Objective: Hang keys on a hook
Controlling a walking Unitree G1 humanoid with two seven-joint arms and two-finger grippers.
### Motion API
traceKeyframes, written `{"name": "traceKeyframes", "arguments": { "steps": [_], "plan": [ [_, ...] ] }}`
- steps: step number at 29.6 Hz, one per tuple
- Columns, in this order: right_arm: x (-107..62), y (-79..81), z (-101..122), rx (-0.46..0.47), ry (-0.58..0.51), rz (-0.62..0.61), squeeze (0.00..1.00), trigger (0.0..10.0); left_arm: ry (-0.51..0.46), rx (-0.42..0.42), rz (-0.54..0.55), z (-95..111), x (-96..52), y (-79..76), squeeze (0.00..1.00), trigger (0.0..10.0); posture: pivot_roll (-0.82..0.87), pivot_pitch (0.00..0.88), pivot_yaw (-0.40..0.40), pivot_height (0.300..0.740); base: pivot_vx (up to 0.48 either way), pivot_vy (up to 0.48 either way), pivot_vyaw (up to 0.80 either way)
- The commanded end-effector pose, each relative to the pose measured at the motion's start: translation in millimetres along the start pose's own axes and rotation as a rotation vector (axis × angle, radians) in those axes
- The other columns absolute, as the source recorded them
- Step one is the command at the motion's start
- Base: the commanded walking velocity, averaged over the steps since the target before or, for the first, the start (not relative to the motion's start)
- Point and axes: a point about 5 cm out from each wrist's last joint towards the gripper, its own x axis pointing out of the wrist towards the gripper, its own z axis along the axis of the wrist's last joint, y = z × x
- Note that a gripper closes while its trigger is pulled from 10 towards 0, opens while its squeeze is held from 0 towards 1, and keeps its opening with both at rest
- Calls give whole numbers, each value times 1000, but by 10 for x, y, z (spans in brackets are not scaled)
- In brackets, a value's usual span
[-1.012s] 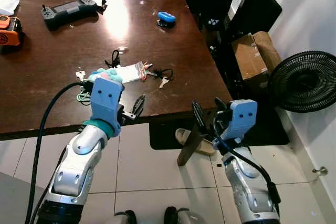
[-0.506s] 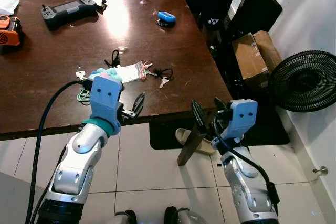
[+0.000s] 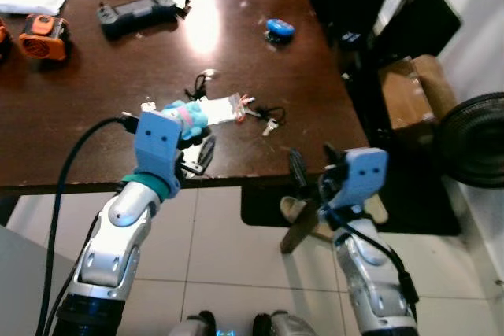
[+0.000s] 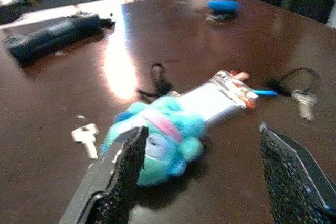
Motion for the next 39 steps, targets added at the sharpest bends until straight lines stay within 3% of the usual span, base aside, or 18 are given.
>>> {"name": "traceKeyframes", "arguments": {
  "steps": [1, 15, 19, 25, 27, 29, 31, 32, 36, 38, 39],
  "plan": [
    [-37, -68, -25, 8, 11, -29, 0, 10000, 16, 0, -18, -42, 6, -54, 0, 10000, -130, 141, 31, 740, 480, 0, 0],
    [-47, -87, -28, 12, 12, -29, 0, 10000, 20, -2, -15, -60, 19, -62, 0, 10000, -135, 137, 25, 740, 464, 0, 0],
    [-45, -87, -28, 8, 12, -27, 0, 10000, 40, -15, 2, -76, 29, -19, 0, 10000, -137, 135, 25, 740, 70, 0, 0],
    [-43, -121, -28, -1, 15, -30, 0, 10000, 153, -18, -198, -62, -14, 160, 0, 10000, -135, 133, 29, 740, 0, 0, 0],
    [-43, -121, -28, -1, 15, -30, 0, 10000, 153, -18, -198, -62, -14, 160, 0, 10000, -135, 133, 29, 740, 0, 0, 0],
    [-43, -128, -29, -2, 15, -32, 0, 10000, 168, -49, -255, -18, -28, 215, 0, 10000, -135, 135, 31, 740, 0, 0, 0],
    [-44, -127, -29, -2, 15, -34, 0, 10000, 134, -56, -383, 110, -88, 277, 0, 10000, -136, 137, 32, 740, 0, 0, 0],
    [-44, -127, -29, -2, 15, -34, 0, 10000, 134, -56, -383, 110, -88, 277, 0, 10000, -136, 137, 32, 740, 0, 0, 0],
    [-51, -123, -36, -2, 17, -35, 0, 10000, 113, 23, -474, 155, -166, 311, 0, 10000, -135, 139, 33, 740, 0, 0, 0],
    [-61, -129, -42, -2, 19, -36, 0, 10000, 153, 85, -581, 131, -289, 312, 0, 10000, -135, 142, 34, 740, 0, 0, 0],
    [-61, -129, -42, -2, 19, -36, 0, 10000, 153, 85, -581, 131, -289, 312, 0, 10000, -135, 142, 34, 740, 0, 0, 0]
  ]
}}
